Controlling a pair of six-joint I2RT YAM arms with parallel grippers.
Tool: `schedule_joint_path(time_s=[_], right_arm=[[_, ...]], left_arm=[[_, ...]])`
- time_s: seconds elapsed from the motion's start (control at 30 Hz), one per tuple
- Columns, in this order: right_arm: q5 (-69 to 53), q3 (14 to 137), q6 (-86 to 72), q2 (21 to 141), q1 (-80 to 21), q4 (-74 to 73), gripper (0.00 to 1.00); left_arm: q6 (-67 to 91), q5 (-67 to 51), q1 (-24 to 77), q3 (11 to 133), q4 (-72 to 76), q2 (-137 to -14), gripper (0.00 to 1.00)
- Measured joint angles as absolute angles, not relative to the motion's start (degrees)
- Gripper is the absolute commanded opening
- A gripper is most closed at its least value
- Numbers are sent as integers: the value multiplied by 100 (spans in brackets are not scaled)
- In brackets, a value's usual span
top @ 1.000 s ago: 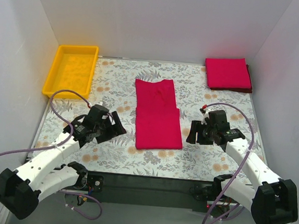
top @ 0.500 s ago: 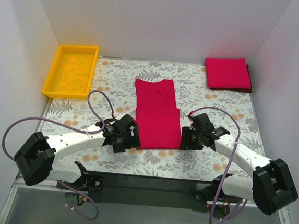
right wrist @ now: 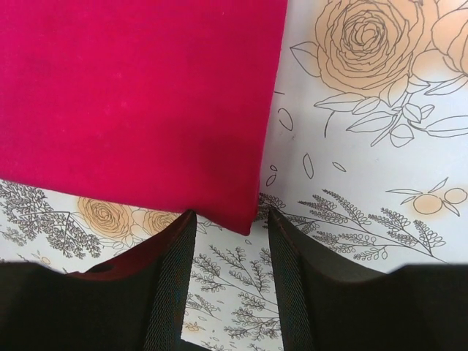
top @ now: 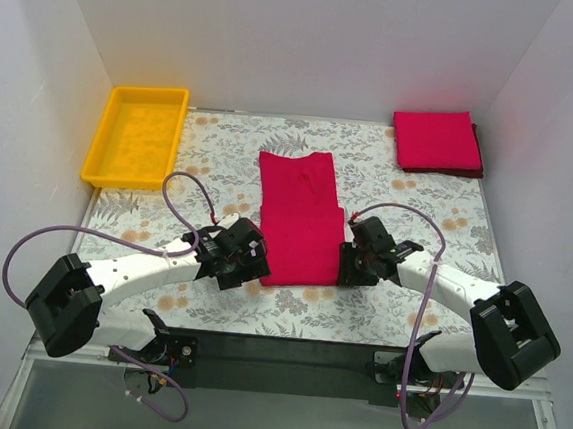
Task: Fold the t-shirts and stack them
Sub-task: Fold the tshirt
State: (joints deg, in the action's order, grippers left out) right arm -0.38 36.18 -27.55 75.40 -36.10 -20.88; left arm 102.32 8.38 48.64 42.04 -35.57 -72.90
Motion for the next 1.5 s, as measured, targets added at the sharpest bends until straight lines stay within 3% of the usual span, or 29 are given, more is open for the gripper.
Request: schedule_joint_path(time_s=[0.67,1.2,1.33,1.5], right_arm=[[322,4047,-2851,7585,-3706,-2443,53],[873,4036,-2987,8075,-4077,-2340,46],[888,4036,-2991,8138,-4101,-2342,39],[823,4036,-3050,8206,-4165,-2231,17]], left_arm=[[10226,926,4888,4204,-3583,-7341,69],[10221,1013,4936,4204,-3601,-7437,69],[10221,1024,4943,4204,-3601,-7450,70],[10215,1055,4947,4206,-3605,-7467,73]])
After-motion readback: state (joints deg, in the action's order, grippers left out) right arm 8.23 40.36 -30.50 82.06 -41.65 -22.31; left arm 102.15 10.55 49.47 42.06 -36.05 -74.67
